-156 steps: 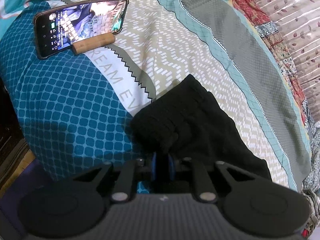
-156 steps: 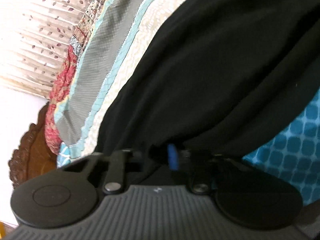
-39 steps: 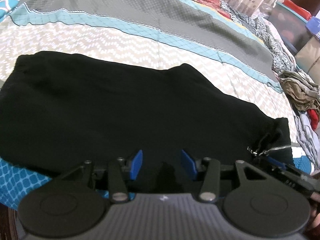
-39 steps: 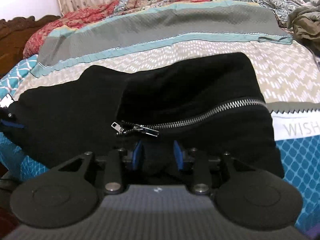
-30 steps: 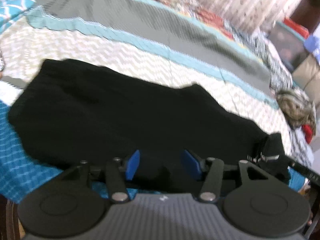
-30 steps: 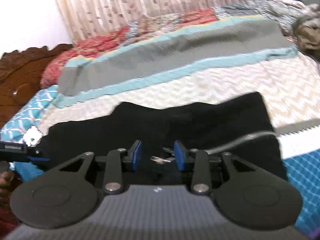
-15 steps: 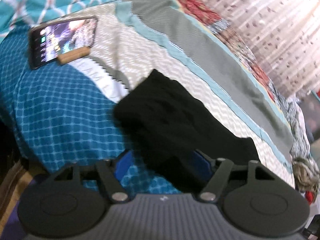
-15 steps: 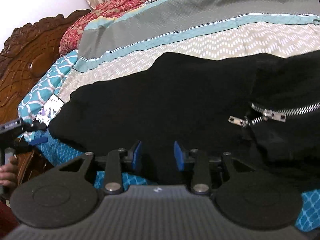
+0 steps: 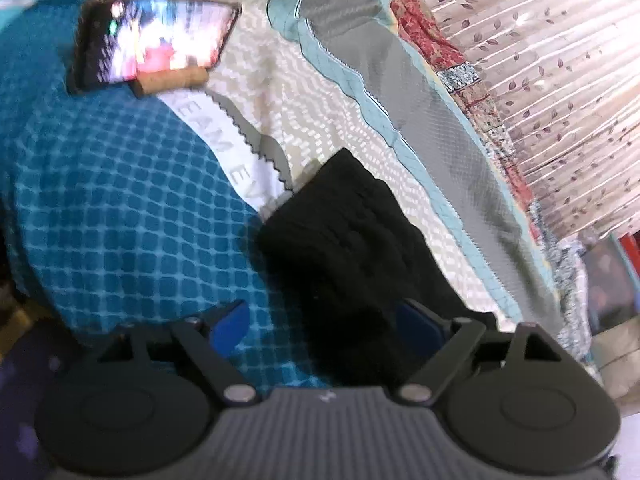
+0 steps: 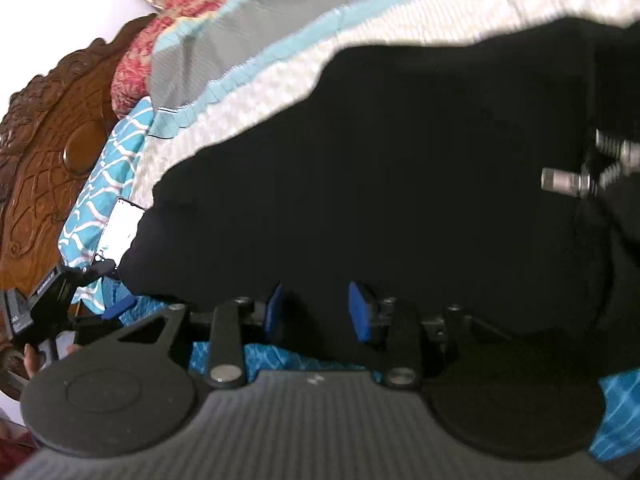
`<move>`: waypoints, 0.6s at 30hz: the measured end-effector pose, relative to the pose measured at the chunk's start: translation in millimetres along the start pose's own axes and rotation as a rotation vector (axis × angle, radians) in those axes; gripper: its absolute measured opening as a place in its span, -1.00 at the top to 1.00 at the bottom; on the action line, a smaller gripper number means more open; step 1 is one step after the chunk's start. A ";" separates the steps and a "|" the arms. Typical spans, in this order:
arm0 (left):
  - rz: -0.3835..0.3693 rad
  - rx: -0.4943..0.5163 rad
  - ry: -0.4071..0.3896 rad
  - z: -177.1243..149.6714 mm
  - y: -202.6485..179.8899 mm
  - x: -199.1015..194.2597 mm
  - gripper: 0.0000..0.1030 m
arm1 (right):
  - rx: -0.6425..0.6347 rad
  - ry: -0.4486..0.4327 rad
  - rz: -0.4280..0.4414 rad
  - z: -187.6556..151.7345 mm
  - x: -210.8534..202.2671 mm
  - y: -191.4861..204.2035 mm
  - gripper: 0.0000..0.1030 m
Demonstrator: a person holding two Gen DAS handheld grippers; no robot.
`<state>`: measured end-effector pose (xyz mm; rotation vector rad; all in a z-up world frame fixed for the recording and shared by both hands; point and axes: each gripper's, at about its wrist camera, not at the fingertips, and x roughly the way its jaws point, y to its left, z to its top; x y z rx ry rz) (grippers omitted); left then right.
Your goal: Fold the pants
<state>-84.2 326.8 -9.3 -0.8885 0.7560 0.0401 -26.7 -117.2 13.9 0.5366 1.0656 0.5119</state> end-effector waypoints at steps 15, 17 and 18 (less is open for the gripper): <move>0.016 0.028 -0.022 17.4 -26.1 44.4 0.43 | 0.058 -0.002 0.017 -1.0 -5.2 -7.6 0.25; 0.019 0.134 -0.076 8.8 -55.5 30.7 0.44 | 0.061 -0.004 0.020 -1.4 -4.8 -8.8 0.25; 0.024 0.207 -0.104 2.3 -74.0 25.2 0.44 | 0.063 -0.006 0.022 -1.8 -3.6 -8.7 0.25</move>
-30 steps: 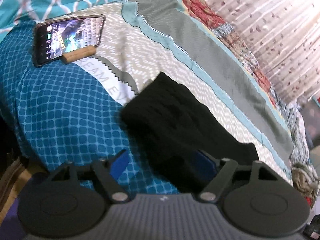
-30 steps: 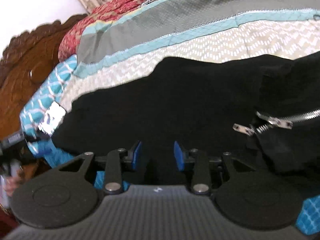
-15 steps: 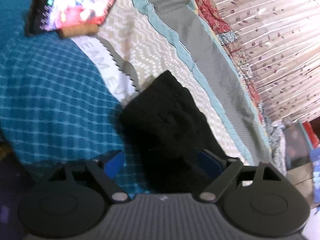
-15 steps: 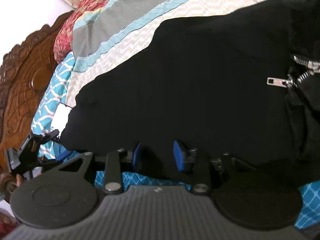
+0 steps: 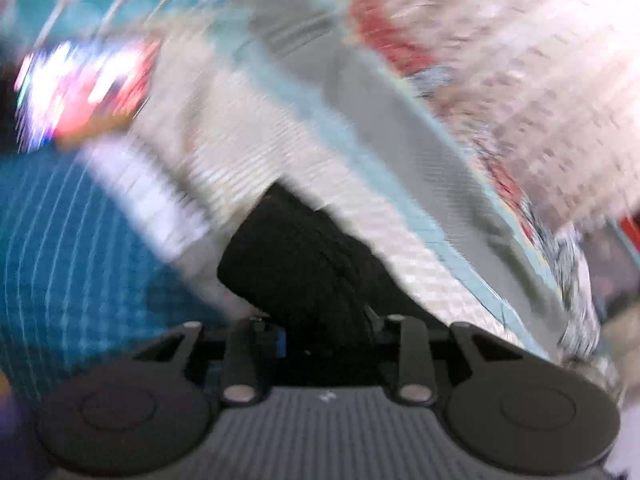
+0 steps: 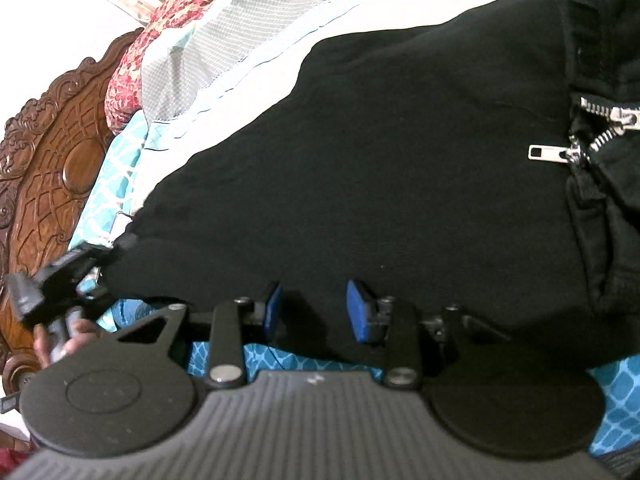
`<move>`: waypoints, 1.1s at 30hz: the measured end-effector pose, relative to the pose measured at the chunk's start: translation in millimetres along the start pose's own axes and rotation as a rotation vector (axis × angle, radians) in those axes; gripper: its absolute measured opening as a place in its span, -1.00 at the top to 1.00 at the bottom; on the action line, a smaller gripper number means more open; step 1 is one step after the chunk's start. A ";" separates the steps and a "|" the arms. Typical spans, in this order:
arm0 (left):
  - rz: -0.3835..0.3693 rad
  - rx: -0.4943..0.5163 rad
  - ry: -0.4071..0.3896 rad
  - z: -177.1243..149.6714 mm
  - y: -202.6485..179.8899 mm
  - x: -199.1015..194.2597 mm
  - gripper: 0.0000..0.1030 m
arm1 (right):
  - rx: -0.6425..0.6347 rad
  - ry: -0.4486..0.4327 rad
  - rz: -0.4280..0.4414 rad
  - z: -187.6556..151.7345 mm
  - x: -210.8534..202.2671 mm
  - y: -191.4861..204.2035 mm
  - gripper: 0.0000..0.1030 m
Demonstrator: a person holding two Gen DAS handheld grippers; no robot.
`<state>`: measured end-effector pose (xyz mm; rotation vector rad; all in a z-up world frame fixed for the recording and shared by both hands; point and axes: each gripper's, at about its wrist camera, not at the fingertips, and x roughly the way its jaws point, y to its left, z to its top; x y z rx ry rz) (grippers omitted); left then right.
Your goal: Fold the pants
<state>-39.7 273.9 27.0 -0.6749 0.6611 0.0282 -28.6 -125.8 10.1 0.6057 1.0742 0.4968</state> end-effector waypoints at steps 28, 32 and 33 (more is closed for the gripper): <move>-0.182 0.676 0.105 -60.3 -157.5 -18.6 -0.26 | 0.098 -0.245 0.113 0.5 -60.4 -25.6 -0.06; -0.175 0.624 0.174 -58.6 -167.4 20.9 -0.02 | 0.018 -0.180 0.088 3.4 -42.0 -9.9 -0.02; -0.157 0.625 0.213 -64.2 -169.8 36.2 0.01 | 0.010 -0.157 0.072 1.9 -35.1 -10.3 -0.02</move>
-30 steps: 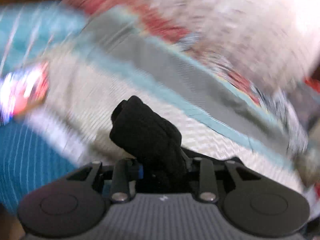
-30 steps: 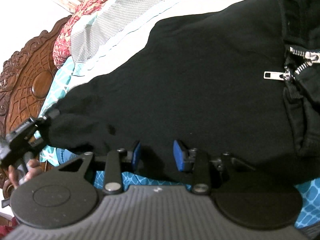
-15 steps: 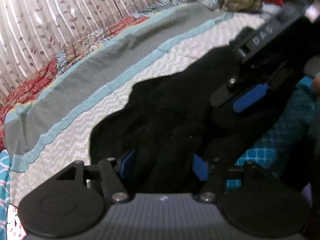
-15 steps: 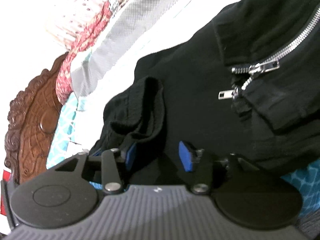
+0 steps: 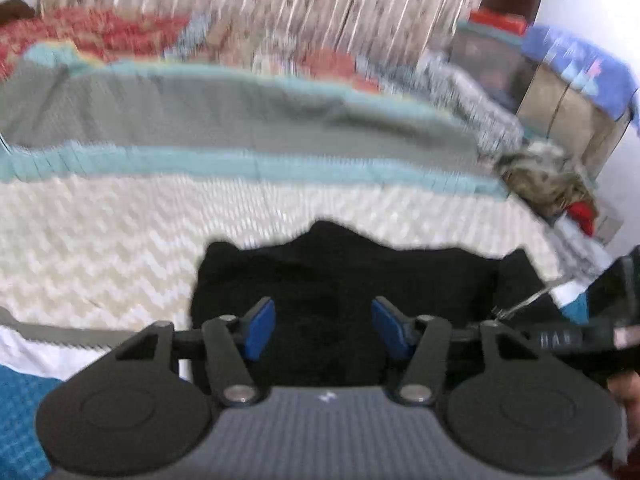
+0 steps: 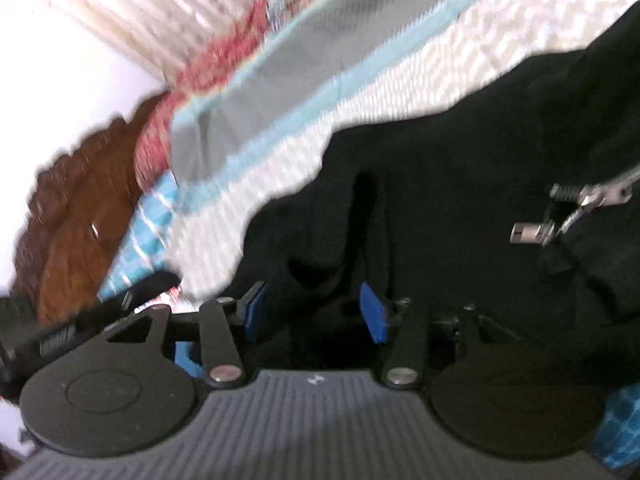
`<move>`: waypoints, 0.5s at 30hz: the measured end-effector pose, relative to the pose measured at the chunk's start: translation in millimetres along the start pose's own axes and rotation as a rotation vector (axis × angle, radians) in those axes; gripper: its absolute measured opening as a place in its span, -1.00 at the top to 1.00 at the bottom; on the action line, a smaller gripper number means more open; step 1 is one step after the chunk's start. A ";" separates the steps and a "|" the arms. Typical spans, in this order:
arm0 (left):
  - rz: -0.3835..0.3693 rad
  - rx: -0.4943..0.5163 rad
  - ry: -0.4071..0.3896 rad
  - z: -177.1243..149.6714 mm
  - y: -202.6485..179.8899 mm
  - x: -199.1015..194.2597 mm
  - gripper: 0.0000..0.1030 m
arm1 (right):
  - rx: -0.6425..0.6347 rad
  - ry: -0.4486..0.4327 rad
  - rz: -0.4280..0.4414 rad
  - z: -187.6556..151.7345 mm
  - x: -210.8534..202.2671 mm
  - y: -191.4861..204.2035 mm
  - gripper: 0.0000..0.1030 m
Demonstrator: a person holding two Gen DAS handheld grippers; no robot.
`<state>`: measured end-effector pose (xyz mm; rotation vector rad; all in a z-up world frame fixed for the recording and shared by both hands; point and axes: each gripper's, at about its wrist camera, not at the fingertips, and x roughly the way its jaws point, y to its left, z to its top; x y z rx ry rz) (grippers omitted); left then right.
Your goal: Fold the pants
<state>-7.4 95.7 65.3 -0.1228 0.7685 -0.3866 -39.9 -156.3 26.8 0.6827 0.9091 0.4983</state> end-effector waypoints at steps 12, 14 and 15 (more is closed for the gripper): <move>0.076 -0.024 0.161 -24.7 -1.2 41.9 0.07 | -0.034 -0.215 -0.103 9.1 -64.5 -25.5 0.07; 0.052 -0.055 0.142 -24.1 2.0 30.7 0.05 | -0.011 -0.289 -0.140 17.1 -83.8 -40.1 0.09; 0.051 -0.059 0.135 -23.7 2.2 26.9 0.04 | -0.002 -0.303 -0.159 22.2 -87.3 -47.7 0.10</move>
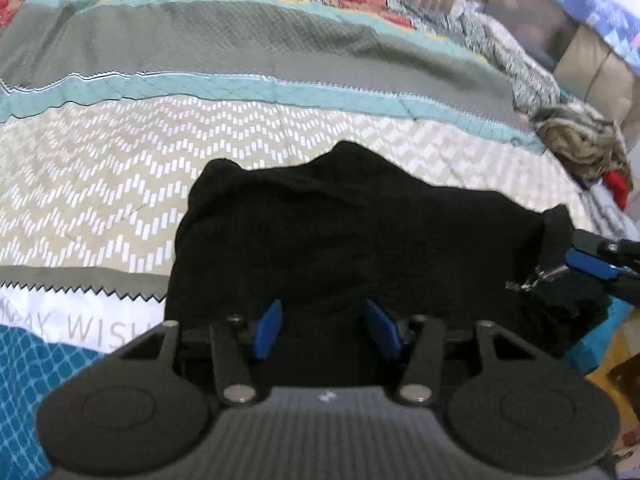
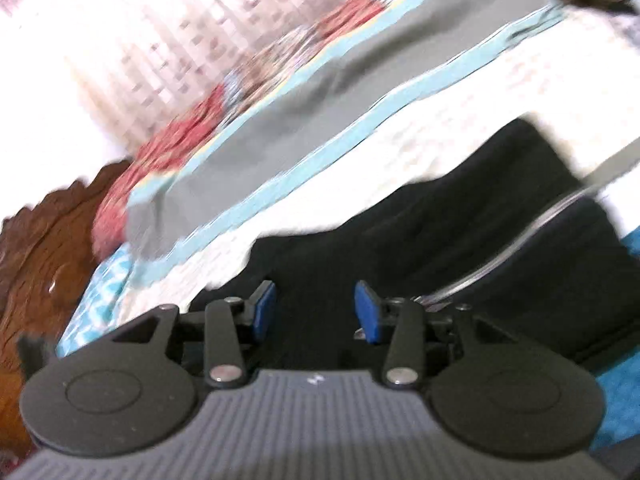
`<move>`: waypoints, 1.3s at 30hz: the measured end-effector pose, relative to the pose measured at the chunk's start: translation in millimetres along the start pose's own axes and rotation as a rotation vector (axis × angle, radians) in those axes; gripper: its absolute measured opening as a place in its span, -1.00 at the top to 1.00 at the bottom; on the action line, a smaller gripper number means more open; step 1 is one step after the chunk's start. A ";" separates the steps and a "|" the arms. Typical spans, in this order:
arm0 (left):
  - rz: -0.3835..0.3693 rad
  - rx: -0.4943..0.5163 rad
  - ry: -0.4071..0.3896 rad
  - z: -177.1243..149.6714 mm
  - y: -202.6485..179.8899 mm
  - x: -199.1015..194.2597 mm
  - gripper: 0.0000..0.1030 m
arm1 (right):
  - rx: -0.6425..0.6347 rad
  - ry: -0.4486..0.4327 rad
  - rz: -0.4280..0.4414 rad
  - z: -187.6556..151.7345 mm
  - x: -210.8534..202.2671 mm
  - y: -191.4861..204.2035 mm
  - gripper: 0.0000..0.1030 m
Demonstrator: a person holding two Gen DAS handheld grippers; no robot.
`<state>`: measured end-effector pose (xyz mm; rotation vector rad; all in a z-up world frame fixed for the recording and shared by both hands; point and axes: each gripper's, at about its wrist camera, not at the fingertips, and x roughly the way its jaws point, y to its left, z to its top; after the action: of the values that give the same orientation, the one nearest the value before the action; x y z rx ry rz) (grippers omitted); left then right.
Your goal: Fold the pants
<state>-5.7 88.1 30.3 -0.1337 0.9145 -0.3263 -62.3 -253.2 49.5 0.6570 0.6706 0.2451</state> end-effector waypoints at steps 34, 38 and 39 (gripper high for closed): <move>-0.093 0.205 0.080 27.9 -82.1 62.6 -0.18 | 0.168 -0.213 -0.305 1.5 -48.7 -113.6 0.07; -0.169 0.112 0.047 37.9 -75.7 35.8 -0.17 | 0.192 -0.233 -0.272 0.4 -49.7 -117.2 -0.01; -0.181 0.099 0.037 40.9 -75.8 30.1 -0.17 | 0.190 -0.238 -0.262 0.1 -49.2 -116.7 -0.12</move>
<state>27.1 5.6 51.4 -0.1192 0.9232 -0.5428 -99.2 -363.6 -0.1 0.7575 0.5472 -0.1401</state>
